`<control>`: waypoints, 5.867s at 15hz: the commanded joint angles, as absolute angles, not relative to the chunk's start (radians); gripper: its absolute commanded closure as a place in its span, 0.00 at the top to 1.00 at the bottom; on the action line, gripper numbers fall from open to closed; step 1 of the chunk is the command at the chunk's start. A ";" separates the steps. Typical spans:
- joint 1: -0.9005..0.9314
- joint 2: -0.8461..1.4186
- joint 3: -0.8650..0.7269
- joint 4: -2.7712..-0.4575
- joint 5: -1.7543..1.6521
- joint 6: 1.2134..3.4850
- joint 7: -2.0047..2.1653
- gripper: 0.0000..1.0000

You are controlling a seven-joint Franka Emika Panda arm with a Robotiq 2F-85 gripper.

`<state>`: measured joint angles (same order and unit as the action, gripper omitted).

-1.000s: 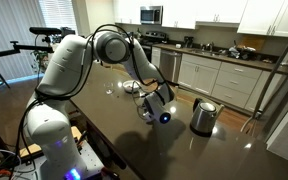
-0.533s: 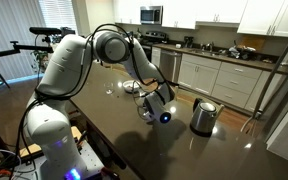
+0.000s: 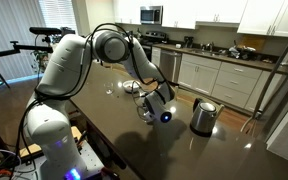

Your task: Pour the cereal in the glass into the bowl then pour the cereal in the mug into the bowl.

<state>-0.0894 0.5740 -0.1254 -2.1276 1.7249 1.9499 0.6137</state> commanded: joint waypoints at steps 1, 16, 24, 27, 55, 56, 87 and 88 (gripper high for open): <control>-0.085 0.515 -0.128 -2.170 1.665 1.963 0.653 0.08; 0.007 0.310 -0.097 -2.271 1.472 2.095 0.860 0.07; 0.076 0.265 -0.041 -2.260 1.450 2.232 0.888 0.08; 0.094 0.254 -0.023 -2.258 1.445 2.293 0.889 0.08; 0.187 0.236 0.084 -2.165 1.340 2.645 0.874 0.08; 0.184 0.233 0.084 -2.167 1.332 2.631 0.883 0.08; 0.264 0.289 0.147 -2.034 0.995 2.907 0.998 0.08; 0.273 0.304 0.156 -2.031 0.995 2.956 0.981 0.08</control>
<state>0.2513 0.2671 0.1337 -2.0640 1.0105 2.8475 1.0061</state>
